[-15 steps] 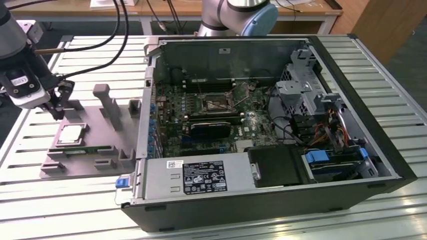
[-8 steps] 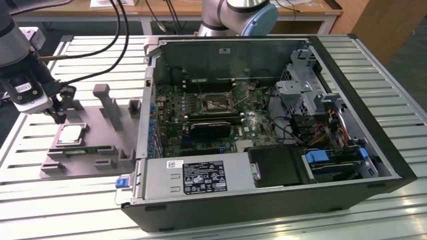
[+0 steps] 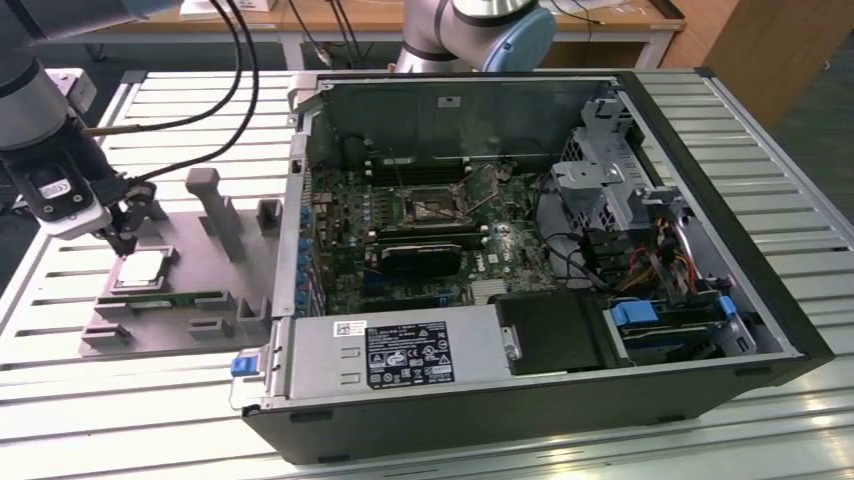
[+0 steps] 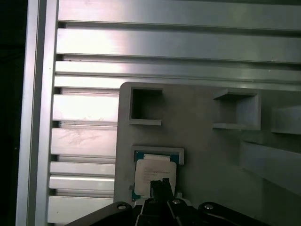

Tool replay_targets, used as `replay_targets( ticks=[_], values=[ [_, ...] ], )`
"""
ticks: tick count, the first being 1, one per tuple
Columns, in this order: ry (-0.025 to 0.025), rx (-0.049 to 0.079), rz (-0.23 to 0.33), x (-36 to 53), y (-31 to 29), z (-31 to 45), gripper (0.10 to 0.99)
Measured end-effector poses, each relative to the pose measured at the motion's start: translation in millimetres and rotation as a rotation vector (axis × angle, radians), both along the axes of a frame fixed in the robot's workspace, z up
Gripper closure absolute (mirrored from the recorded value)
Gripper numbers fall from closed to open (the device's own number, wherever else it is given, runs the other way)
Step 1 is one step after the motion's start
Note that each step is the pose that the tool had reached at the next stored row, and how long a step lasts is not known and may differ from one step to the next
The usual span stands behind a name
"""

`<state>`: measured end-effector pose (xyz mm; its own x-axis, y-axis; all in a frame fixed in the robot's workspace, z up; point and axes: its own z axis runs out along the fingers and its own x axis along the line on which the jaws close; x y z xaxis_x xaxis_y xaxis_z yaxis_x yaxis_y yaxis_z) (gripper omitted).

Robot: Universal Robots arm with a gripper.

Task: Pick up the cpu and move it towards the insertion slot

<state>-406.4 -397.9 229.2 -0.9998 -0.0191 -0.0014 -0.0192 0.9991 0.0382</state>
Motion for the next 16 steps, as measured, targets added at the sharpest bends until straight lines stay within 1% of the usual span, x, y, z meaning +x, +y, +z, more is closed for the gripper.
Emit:
replay_targets(
  ticks=[10,13,16],
  values=[
    [0.0024,0.000,0.000,-1.0,-0.3,-18.2,0.984],
    [0.0036,0.000,0.000,-1.1,-2.0,-23.3,0.984],
    [0.0037,0.000,0.000,-1.0,-3.9,-27.0,0.984]
  ],
)
